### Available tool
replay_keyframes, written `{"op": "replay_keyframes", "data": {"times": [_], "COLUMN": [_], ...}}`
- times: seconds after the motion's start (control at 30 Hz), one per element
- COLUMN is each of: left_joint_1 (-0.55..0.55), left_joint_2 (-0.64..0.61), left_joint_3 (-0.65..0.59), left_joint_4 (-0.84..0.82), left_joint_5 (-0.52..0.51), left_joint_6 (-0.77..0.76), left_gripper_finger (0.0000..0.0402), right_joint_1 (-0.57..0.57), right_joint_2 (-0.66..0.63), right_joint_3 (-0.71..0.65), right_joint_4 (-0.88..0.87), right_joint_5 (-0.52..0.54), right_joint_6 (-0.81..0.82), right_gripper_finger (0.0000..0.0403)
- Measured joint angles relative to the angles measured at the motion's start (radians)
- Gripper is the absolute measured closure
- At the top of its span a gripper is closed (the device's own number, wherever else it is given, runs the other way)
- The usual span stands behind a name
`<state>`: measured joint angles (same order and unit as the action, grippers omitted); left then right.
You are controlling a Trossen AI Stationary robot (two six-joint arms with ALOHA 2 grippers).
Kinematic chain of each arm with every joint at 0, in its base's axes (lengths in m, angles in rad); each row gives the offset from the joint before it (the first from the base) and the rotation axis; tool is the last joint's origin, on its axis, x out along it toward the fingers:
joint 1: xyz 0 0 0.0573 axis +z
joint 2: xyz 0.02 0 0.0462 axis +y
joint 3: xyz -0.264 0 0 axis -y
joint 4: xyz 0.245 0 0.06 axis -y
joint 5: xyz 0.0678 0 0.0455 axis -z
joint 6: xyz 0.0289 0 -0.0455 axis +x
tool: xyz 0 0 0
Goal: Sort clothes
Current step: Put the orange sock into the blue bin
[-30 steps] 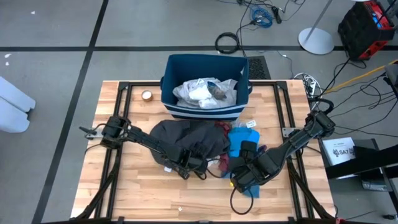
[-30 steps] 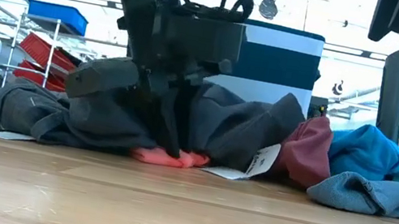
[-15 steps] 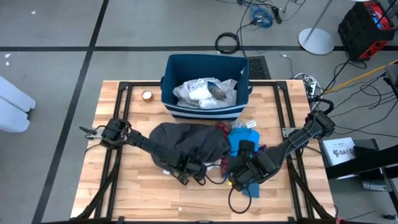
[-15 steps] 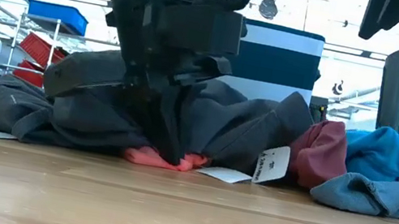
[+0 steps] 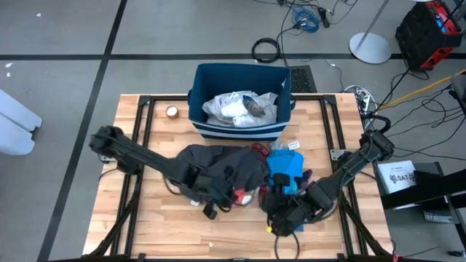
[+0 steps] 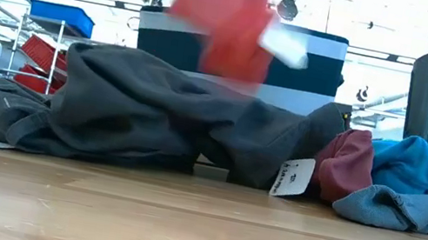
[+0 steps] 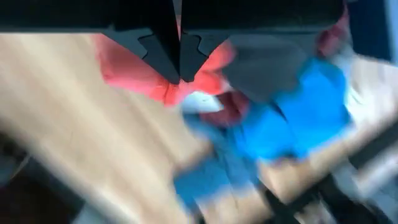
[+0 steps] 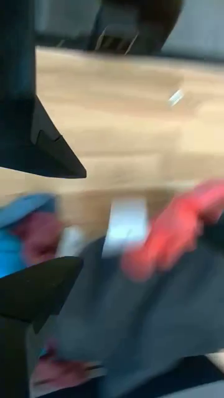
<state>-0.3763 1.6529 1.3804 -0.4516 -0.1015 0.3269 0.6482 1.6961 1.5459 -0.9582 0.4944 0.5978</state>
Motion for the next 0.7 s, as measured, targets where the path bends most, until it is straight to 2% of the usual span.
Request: {"op": "replay_keyframes", "data": {"times": [0.13, 0.2, 0.4, 0.5, 0.7], "left_joint_1": [0.001, 0.001, -0.004, -0.006, -0.006], "left_joint_2": [-0.093, -0.112, -0.129, -0.127, -0.128], "left_joint_3": [0.003, 0.003, 0.002, 0.002, 0.002], "left_joint_4": [0.029, 0.023, 0.017, 0.012, 0.018], "left_joint_5": [0.028, 0.031, 0.031, 0.031, 0.03], "left_joint_6": [-0.007, -0.008, -0.031, -0.032, -0.027], "left_gripper_finger": [0.0401, 0.0401, 0.0401, 0.0401, 0.0401], "right_joint_1": [0.005, -0.003, -0.014, -0.02, -0.059], "right_joint_2": [-0.001, -0.001, -0.002, -0.002, 0.015], "right_joint_3": [0.0, 0.0, 0.001, 0.001, 0.001], "right_joint_4": [0.182, 0.238, 0.279, 0.284, 0.322], "right_joint_5": [0.071, 0.147, 0.334, 0.328, 0.225], "right_joint_6": [-0.134, -0.157, -0.351, -0.385, -0.448], "right_gripper_finger": [0.0197, 0.0197, 0.0179, 0.0166, 0.0161]}}
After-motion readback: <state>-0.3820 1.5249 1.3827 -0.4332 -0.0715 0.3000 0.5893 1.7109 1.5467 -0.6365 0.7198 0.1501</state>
